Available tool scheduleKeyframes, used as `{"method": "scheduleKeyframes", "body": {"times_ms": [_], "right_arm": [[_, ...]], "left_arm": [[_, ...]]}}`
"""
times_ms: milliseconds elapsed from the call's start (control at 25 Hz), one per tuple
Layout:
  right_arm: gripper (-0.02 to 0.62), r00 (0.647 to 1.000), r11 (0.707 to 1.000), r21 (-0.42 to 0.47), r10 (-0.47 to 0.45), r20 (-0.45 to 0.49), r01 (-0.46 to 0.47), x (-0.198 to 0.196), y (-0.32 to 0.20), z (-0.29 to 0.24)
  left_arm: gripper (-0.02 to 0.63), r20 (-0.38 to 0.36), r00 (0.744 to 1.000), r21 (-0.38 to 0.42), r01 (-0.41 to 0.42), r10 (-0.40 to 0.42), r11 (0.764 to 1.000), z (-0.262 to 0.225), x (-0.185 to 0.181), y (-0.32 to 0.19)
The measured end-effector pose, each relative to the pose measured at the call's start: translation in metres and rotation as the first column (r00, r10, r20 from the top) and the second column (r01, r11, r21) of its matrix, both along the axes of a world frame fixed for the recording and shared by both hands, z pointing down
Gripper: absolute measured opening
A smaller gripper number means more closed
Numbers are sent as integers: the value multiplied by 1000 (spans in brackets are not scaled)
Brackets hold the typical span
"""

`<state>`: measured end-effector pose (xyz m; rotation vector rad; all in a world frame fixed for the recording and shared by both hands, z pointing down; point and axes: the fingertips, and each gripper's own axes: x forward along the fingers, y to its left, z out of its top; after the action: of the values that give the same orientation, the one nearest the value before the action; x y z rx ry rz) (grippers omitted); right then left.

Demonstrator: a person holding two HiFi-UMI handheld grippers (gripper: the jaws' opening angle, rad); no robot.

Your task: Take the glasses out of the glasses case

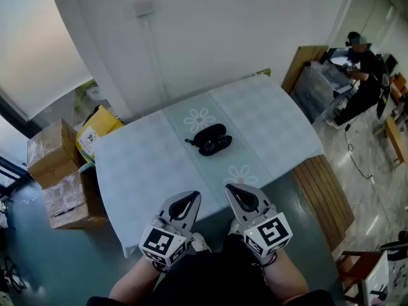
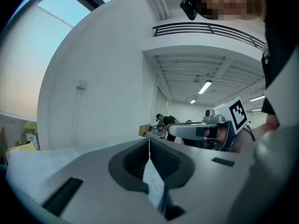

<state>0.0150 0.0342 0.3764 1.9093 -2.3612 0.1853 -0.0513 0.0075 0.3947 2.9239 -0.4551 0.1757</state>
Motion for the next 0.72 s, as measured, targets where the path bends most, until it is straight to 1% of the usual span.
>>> {"method": "scheduleKeyframes", "body": {"times_ms": [480,720], "right_arm": [[23,1000,1000,9,-18,16,17,-5,-1,0],[23,1000,1000,5,-21,1,21,-4,-1,0]], "left_arm": [[31,6,1000,7,-7,7,1000,1,-2,1],[31,4,1000,12,-10,9,1000,0,-3,1]]}}
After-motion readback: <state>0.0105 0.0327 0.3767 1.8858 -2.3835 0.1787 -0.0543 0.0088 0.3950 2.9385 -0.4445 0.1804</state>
